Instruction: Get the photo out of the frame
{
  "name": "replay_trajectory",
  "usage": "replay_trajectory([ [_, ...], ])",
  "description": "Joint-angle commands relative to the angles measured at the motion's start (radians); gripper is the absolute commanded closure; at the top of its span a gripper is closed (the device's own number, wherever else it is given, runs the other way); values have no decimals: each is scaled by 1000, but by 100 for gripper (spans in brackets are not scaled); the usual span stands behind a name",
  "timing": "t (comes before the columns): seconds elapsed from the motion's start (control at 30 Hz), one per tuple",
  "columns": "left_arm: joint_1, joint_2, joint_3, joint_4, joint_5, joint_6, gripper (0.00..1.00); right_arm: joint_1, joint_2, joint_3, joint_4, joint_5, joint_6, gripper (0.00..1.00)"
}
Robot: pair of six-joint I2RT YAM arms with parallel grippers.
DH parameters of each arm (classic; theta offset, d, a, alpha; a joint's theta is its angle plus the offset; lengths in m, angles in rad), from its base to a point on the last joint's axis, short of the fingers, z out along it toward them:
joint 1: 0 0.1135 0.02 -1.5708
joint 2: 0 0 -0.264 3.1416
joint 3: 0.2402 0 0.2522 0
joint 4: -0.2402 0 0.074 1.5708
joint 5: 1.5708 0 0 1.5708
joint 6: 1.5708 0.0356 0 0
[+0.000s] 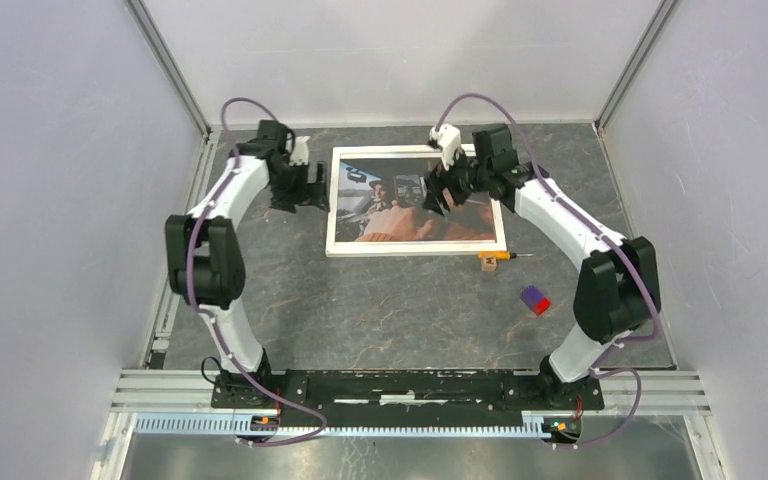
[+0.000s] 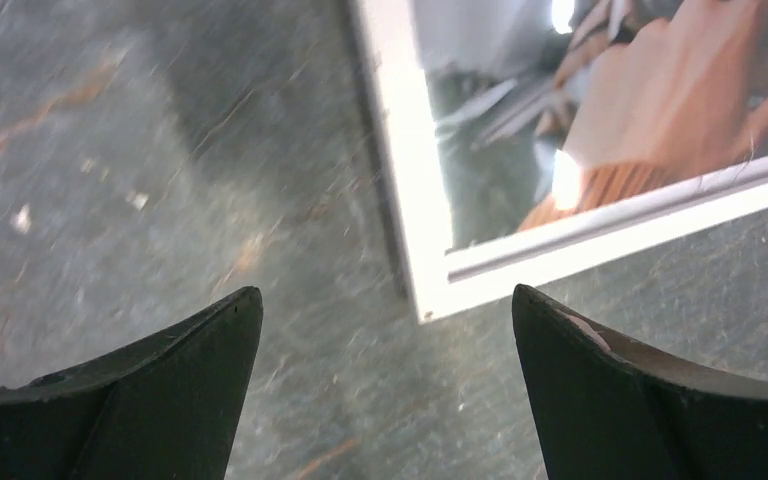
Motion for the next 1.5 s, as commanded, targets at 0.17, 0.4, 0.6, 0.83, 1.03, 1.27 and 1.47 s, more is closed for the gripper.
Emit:
replay_trajectory([
  [0.17, -153, 207, 217, 20, -136, -55, 0, 47, -183, -355, -92, 170, -178, 37],
  [0.4, -175, 264, 217, 21, -181, -44, 0, 109, -152, -447, -71, 267, -253, 54],
  [0.6, -182, 288, 206, 19, -219, -35, 0, 118, -89, -459, -46, 343, -263, 57],
  [0.83, -182, 310, 192, 20, -261, -21, 0, 106, -51, -496, -28, 466, -339, 57],
  [1.03, -180, 315, 180, 20, -301, -6, 0, 44, -59, -530, -27, 505, -377, 57],
  [1.27, -170, 322, 178, 20, -313, 9, 0, -46, -86, -587, -46, 513, -445, 58],
  [1.47, -172, 332, 185, 16, -310, 26, 0, -117, -113, -614, -72, 518, -502, 58],
])
